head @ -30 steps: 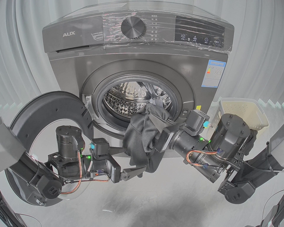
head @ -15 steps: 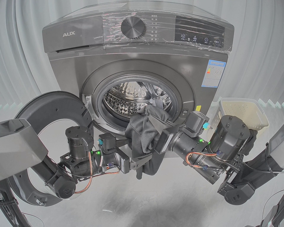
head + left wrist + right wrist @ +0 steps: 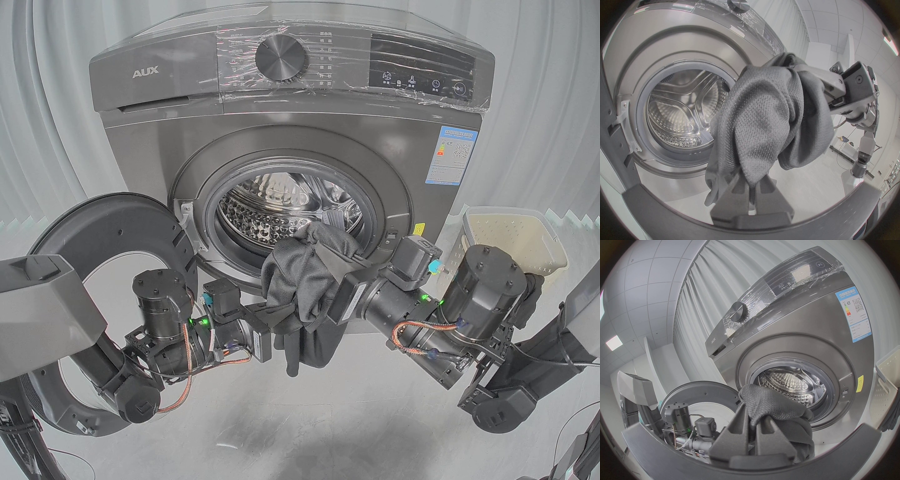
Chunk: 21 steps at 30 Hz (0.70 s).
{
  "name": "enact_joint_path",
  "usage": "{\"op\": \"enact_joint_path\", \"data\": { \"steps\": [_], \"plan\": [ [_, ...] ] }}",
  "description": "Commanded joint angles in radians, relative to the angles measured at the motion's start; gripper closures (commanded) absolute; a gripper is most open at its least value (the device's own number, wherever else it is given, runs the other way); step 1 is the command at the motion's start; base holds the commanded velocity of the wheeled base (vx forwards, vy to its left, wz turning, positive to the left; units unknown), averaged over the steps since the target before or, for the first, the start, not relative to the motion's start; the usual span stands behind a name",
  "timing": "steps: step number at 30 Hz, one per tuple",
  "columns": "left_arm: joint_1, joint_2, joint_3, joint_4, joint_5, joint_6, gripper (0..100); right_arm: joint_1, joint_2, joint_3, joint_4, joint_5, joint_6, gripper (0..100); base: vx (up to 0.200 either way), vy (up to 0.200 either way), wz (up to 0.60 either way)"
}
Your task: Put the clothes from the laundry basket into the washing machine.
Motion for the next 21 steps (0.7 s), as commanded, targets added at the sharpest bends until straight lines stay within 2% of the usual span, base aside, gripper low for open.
{"op": "enact_joint_path", "data": {
  "steps": [1, 5, 9, 12, 13, 15, 17, 21],
  "plan": [
    [-0.004, -0.044, 0.057, -0.048, 0.002, 0.001, 100, -0.019, 0.017, 0.003, -0.001, -0.002, 0.0, 100, 0.0, 0.0, 0.0],
    [-0.005, -0.106, 0.166, -0.105, -0.001, 0.004, 100, -0.036, 0.025, 0.021, -0.004, 0.007, -0.002, 100, 0.0, 0.0, 0.0],
    [-0.002, -0.153, 0.292, -0.215, -0.01, 0.005, 100, -0.036, 0.039, 0.039, -0.021, 0.009, -0.002, 100, 0.0, 0.0, 0.0],
    [-0.002, -0.21, 0.341, -0.223, -0.01, 0.004, 100, -0.038, 0.048, 0.049, -0.025, 0.01, -0.002, 100, 0.0, 0.0, 0.0],
    [-0.005, -0.228, 0.344, -0.223, -0.012, -0.002, 100, -0.038, 0.051, 0.056, -0.024, 0.01, -0.002, 0, 0.0, 0.0, 0.0],
    [-0.005, -0.244, 0.327, -0.223, -0.01, -0.031, 100, -0.038, 0.063, 0.061, -0.025, 0.01, -0.002, 0, 0.0, 0.0, 0.0],
    [-0.002, -0.253, 0.293, -0.223, -0.006, -0.048, 100, -0.035, 0.079, 0.078, -0.024, 0.01, 0.003, 0, 0.0, 0.0, 0.0],
    [-0.002, -0.271, 0.269, -0.223, -0.006, -0.058, 100, -0.038, 0.09, 0.121, -0.019, 0.01, 0.001, 0, 0.0, 0.0, 0.0]
  ]
}}
